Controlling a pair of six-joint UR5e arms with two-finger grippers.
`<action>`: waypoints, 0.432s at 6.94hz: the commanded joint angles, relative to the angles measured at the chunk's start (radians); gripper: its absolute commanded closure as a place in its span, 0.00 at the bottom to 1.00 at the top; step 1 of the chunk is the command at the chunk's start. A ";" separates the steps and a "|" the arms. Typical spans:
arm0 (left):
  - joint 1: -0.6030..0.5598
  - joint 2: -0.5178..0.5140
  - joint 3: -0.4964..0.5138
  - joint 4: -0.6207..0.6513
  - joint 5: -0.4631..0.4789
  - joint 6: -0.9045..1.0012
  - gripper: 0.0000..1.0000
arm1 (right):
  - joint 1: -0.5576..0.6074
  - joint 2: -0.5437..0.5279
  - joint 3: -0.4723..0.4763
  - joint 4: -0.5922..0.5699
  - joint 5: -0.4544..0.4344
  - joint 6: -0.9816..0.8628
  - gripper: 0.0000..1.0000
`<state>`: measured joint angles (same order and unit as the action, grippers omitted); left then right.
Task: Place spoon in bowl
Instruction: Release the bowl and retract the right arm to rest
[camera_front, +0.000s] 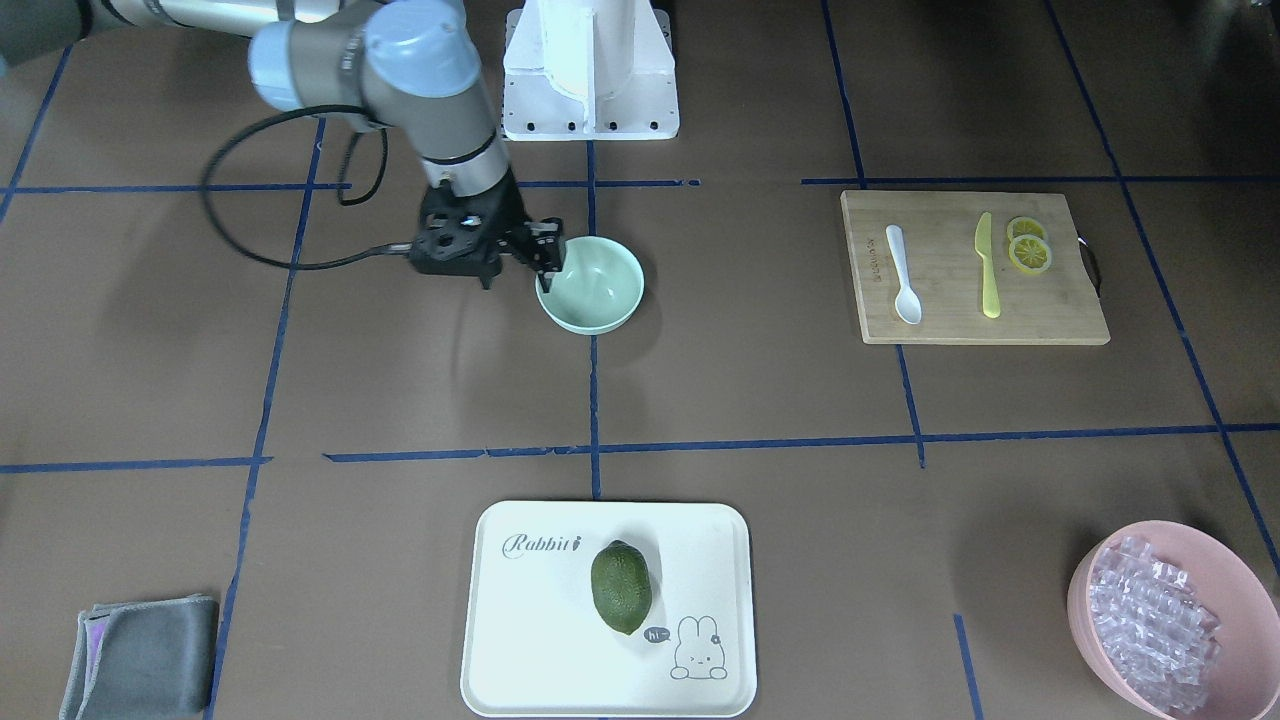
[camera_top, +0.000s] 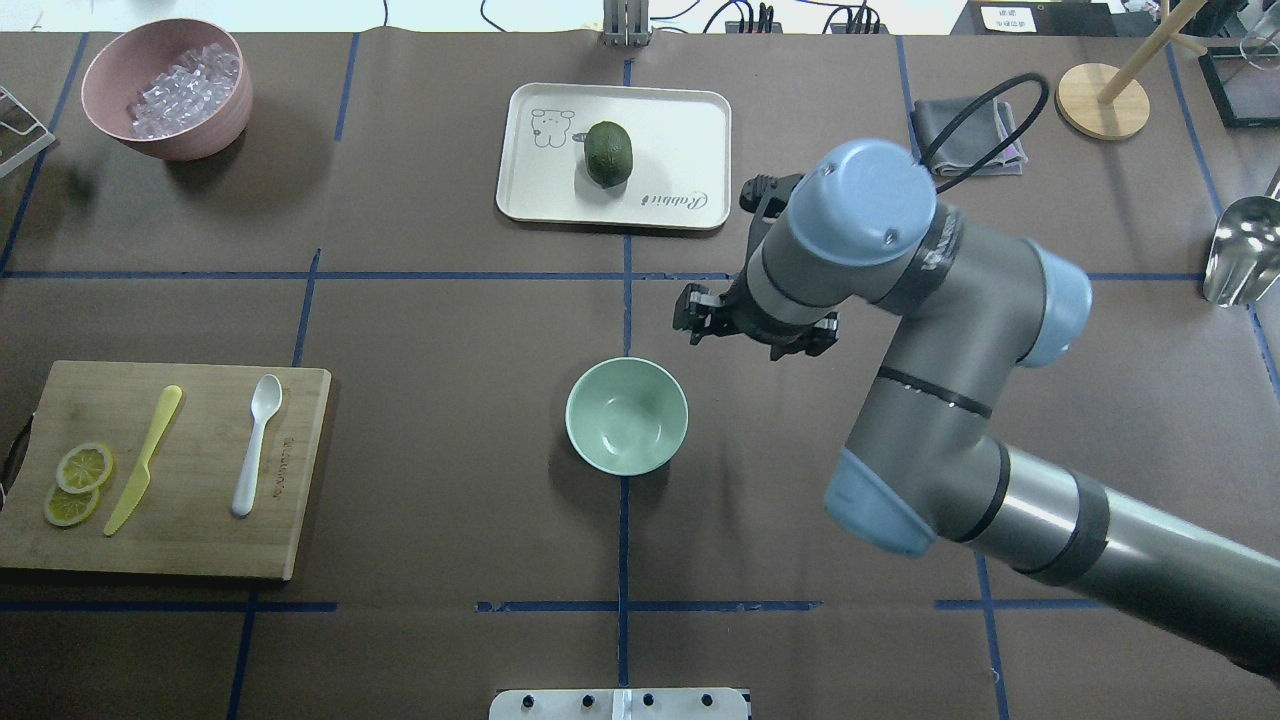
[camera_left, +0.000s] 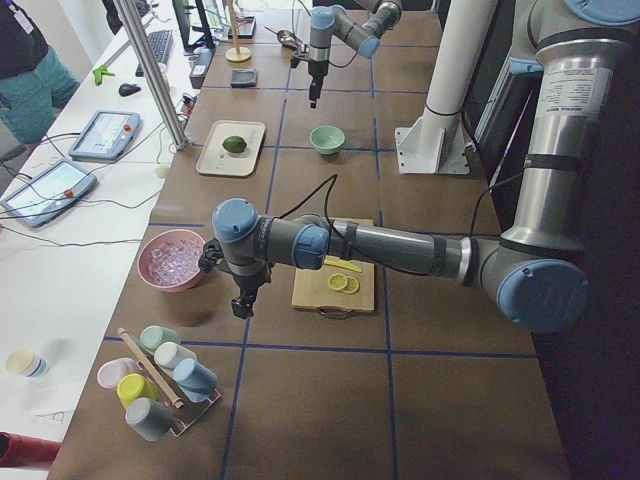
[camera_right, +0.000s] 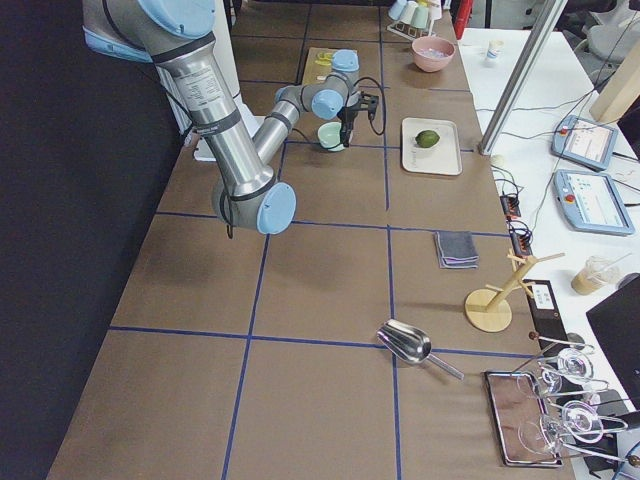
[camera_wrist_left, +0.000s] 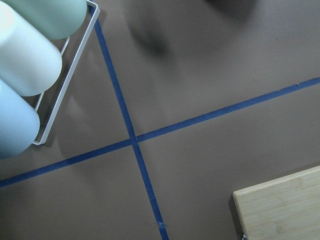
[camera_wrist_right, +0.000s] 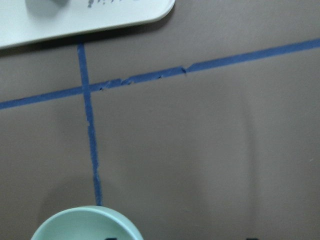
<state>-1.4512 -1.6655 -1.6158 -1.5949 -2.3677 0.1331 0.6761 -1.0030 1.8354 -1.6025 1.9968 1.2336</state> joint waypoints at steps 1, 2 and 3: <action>0.026 -0.003 -0.007 0.000 -0.002 -0.032 0.00 | 0.237 -0.098 0.067 -0.176 0.129 -0.457 0.00; 0.029 -0.003 -0.010 0.000 -0.004 -0.030 0.00 | 0.360 -0.182 0.067 -0.197 0.182 -0.702 0.00; 0.029 -0.003 -0.012 0.001 0.005 -0.032 0.00 | 0.479 -0.281 0.068 -0.192 0.248 -0.903 0.00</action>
<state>-1.4239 -1.6687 -1.6252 -1.5950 -2.3685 0.1034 1.0154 -1.1795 1.8998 -1.7808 2.1732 0.5825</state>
